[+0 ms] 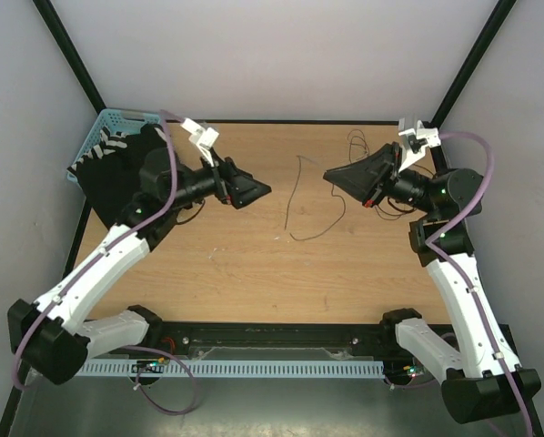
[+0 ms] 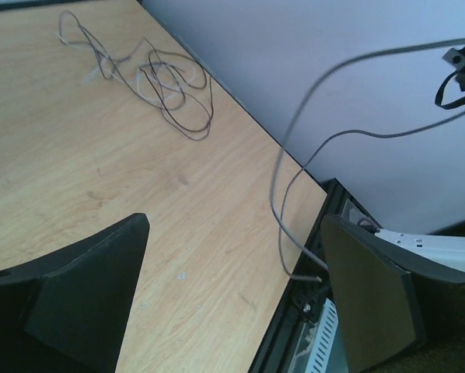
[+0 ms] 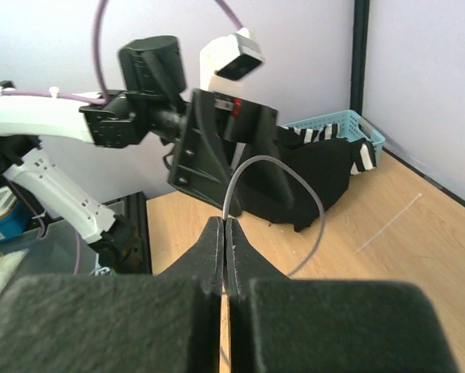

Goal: Zip-tie the wires
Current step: Straighten the cable at the center of the board.

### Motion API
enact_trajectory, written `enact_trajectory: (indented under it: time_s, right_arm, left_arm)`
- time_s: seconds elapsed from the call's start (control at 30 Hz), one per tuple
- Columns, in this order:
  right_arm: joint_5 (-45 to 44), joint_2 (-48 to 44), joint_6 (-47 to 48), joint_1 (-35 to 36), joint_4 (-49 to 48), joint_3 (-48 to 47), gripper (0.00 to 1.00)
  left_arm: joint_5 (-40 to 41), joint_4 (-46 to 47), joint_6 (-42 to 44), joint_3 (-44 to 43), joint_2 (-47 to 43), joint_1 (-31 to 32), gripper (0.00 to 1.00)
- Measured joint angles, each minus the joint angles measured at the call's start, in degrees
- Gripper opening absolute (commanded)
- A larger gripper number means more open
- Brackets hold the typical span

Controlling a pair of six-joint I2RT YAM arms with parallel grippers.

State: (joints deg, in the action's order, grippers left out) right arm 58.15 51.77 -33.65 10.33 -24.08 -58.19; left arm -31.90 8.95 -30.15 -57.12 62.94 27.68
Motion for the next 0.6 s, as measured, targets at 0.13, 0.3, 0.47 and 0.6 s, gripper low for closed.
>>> enact_trajectory:
  time_s: [0.13,0.3,0.47,0.6]
  right_arm:
    - [1.2,-0.9,-2.1,0.6,-2.4,1.4,0.00]
    - [2.1,-1.5,-2.6,0.6,-3.3,1.8,0.00]
    - [2.5,-2.4,-2.5,0.6,-3.5,1.8,0.00]
    - [2.5,-2.9,-2.4,0.6,-3.5,1.8,0.00]
  left_arm:
    - [-0.1,0.8,-0.1,-0.1,4.4,3.3,0.87]
    - [-0.3,1.3,-0.2,-0.7,8.7,6.9,0.79]
    - [-1.3,3.1,-0.7,-2.5,11.2,9.2,0.68]
    - [-1.6,4.6,-1.1,-3.0,12.3,10.4,0.57]
